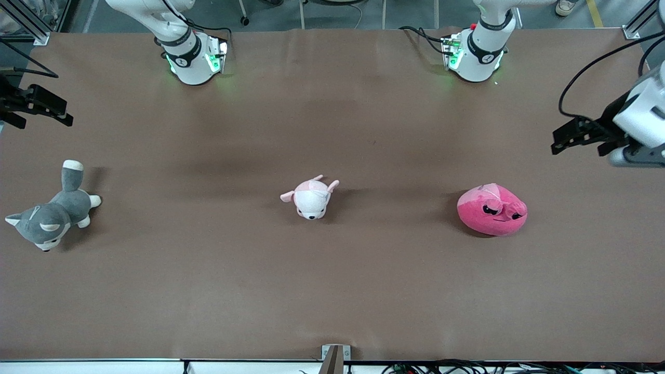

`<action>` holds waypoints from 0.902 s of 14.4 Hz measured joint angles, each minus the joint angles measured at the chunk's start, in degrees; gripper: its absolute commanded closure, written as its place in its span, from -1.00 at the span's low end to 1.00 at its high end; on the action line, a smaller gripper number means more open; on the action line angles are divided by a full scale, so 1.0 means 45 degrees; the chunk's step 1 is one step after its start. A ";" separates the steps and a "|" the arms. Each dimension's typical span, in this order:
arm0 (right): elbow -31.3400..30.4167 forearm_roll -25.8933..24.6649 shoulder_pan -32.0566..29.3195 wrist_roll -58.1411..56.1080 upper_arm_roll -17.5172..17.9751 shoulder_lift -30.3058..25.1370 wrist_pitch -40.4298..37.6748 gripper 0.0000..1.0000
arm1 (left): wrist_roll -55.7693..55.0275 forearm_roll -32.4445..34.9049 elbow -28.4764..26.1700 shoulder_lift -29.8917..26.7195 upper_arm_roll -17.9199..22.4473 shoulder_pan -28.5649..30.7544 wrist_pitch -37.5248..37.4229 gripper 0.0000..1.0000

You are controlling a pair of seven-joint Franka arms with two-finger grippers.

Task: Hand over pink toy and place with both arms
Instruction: 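Move the left gripper toward the round pink plush toy, then lower the left gripper and grasp the pink plush toy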

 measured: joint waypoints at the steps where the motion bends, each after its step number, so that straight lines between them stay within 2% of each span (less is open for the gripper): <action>1: 0.0000 0.0000 0.0000 0.0000 0.0000 0.0000 0.0000 -1.00 | -0.0006 0.0000 0.0011 0.0242 -0.0014 -0.0034 0.0035 -1.00; 7: -0.0009 0.0000 -0.0002 0.0000 -0.0003 0.0000 0.0000 -1.00 | 0.0003 0.0001 0.0000 0.2013 0.0053 0.0105 0.0068 -1.00; 13: -0.0011 0.0000 -0.0002 -0.0002 -0.0003 -0.0001 -0.0001 -1.00 | 0.0003 0.0029 0.0004 0.3809 0.0139 0.0173 0.1099 -0.95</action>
